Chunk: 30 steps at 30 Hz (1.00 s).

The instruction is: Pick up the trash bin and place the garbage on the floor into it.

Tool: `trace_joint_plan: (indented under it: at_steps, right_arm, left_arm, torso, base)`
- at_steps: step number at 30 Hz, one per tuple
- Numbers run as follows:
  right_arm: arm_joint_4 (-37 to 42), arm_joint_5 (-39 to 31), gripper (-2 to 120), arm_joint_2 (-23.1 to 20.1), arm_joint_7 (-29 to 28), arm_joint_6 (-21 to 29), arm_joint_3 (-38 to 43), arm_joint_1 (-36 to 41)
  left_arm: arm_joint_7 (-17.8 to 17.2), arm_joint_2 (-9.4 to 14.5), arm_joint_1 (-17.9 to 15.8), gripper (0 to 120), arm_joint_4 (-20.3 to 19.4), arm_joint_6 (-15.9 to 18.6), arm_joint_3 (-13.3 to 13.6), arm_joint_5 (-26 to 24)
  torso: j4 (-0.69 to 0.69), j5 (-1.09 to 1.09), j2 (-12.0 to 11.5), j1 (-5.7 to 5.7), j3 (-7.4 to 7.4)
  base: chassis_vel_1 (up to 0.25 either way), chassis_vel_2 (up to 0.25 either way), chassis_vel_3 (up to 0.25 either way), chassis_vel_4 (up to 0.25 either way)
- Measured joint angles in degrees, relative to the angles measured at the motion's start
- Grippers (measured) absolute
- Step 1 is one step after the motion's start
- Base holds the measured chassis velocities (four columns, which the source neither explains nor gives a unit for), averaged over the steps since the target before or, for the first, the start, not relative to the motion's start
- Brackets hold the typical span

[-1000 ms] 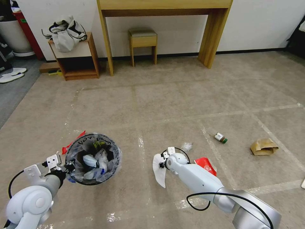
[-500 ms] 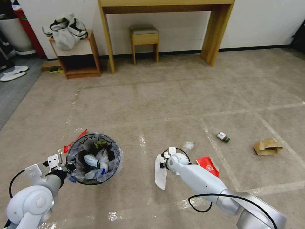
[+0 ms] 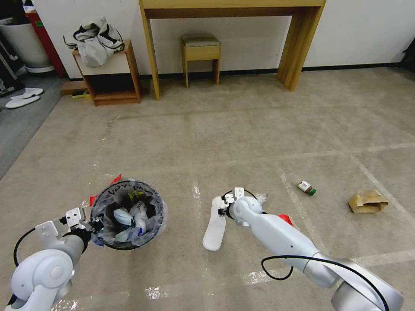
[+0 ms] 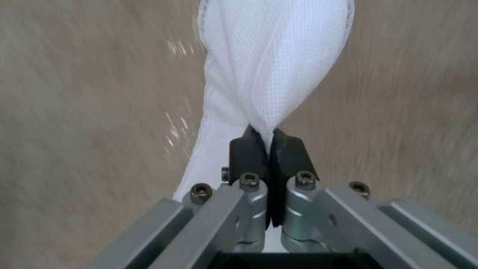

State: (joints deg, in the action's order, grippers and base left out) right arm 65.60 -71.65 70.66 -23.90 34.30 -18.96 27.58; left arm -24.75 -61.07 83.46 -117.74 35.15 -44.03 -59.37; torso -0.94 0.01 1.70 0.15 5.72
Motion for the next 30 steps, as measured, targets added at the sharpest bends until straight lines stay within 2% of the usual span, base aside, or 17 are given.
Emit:
trace_joint_plan:
  at_steps: [4, 6, 7, 9, 12, 15, 16, 18, 19, 21, 22, 24, 25, 27, 28, 30]
  right_arm:
    - [7.05, -0.47, 0, -4.57, -0.34, -2.63, 1.22, -0.66]
    - [12.99, -0.49, 0, -9.52, -1.03, -5.02, 2.73, -1.00]
    - [12.99, -0.49, 0, -9.52, -1.03, -5.02, 2.73, -1.00]
    - [17.86, -0.12, 0, -13.16, -1.67, -7.18, 4.52, -0.67]
    - [20.40, 0.57, 0, -14.83, -1.79, -8.52, 5.58, -0.13]
    - [29.19, 3.23, 0, -18.69, -1.41, -12.91, 9.50, 2.65]
    - [29.19, 3.23, 0, -18.69, -1.41, -12.91, 9.50, 2.65]
    - [34.13, 6.23, 0, -20.74, -0.22, -17.13, 12.05, 4.76]
    - [34.13, 6.23, 0, -20.74, -0.22, -17.13, 12.05, 4.76]
    - [37.86, 9.78, 0, -22.35, 1.03, -22.02, 14.79, 6.78]
    - [37.86, 9.78, 0, -22.35, 1.03, -22.02, 14.79, 6.78]
    - [40.19, 12.06, 0, -23.47, 2.56, -26.08, 17.16, 8.42]
    - [40.19, 12.06, 0, -23.47, 2.56, -26.08, 17.16, 8.42]
    - [43.08, 13.84, 0, -25.17, 5.41, -31.02, 20.16, 10.14]
    - [43.08, 13.84, 0, -25.17, 5.41, -31.02, 20.16, 10.14]
    - [45.53, 16.03, 0, -27.06, 9.10, -35.52, 22.41, 11.74]
  left_arm:
    - [1.01, 1.22, -1.37, 0, 1.50, -0.65, 1.53, -0.06]
    - [1.38, 2.04, -3.26, 0, 2.50, -0.88, 3.60, -0.70]
    - [1.38, 2.04, -3.26, 0, 2.50, -0.88, 3.60, -0.70]
    - [1.42, 2.75, -4.92, 0, 2.91, -1.12, 6.08, -1.67]
    - [1.42, 3.19, -5.71, 0, 3.08, -1.22, 7.39, -2.19]
    - [1.09, 4.23, -8.34, 0, 3.79, -1.13, 11.20, -4.48]
    - [1.09, 4.23, -8.34, 0, 3.79, -1.13, 11.20, -4.48]
    - [0.52, 4.64, -10.25, 0, 4.06, -0.65, 13.44, -5.96]
    - [0.52, 4.64, -10.25, 0, 4.06, -0.65, 13.44, -5.96]
    - [-1.01, 5.06, -12.61, 0, 4.07, 0.51, 15.92, -8.89]
    - [-1.01, 5.06, -12.61, 0, 4.07, 0.51, 15.92, -8.89]
    - [-2.79, 5.40, -14.31, 0, 4.04, 1.51, 17.61, -11.64]
    - [-2.79, 5.40, -14.31, 0, 4.04, 1.51, 17.61, -11.64]
    - [-5.11, 5.82, -16.03, 0, 3.80, 2.71, 19.76, -15.05]
    - [-5.11, 5.82, -16.03, 0, 3.80, 2.71, 19.76, -15.05]
    - [-7.15, 5.87, -17.15, 0, 3.36, 3.79, 21.60, -17.84]
  torso:
    - [0.01, 0.00, 0.01, 0.00, 0.00]
    - [-0.01, 0.00, 0.01, -0.01, 0.00]
    - [-0.01, 0.00, 0.01, -0.01, 0.00]
    - [-0.02, -0.01, 0.01, -0.01, -0.01]
    - [-0.03, -0.01, 0.01, -0.01, 0.00]
    - [0.01, 0.00, 0.01, -0.01, -0.01]
    - [0.01, 0.00, 0.01, -0.01, -0.01]
    - [0.00, 0.00, 0.01, -0.02, -0.01]
    - [0.00, 0.00, 0.01, -0.02, -0.01]
    - [-0.01, 0.00, 0.01, -0.02, -0.01]
    - [-0.01, 0.00, 0.01, -0.02, -0.01]
    - [-0.01, 0.00, 0.01, -0.02, -0.01]
    - [-0.01, 0.00, 0.01, -0.02, -0.01]
    - [0.00, 0.00, 0.01, -0.02, -0.01]
    - [0.00, 0.00, 0.01, -0.02, -0.01]
    - [0.00, 0.00, 0.01, -0.01, -0.01]
  base:
    - [0.000, 0.000, 0.000, 0.000]
    - [0.000, 0.000, 0.000, 0.000]
    - [0.000, 0.000, 0.000, 0.000]
    - [0.000, 0.000, 0.000, 0.000]
    - [0.000, 0.000, 0.000, 0.000]
    - [0.000, 0.000, 0.000, 0.000]
    - [0.000, 0.000, 0.000, 0.000]
    - [0.000, 0.000, 0.000, 0.000]
    - [0.000, 0.000, 0.000, 0.000]
    - [0.000, 0.000, 0.000, 0.000]
    - [0.000, 0.000, 0.000, 0.000]
    - [0.000, 0.000, 0.000, 0.000]
    - [0.000, 0.000, 0.000, 0.000]
    - [0.000, 0.000, 0.000, 0.000]
    - [0.000, 0.000, 0.000, 0.000]
    - [0.000, 0.000, 0.000, 0.000]
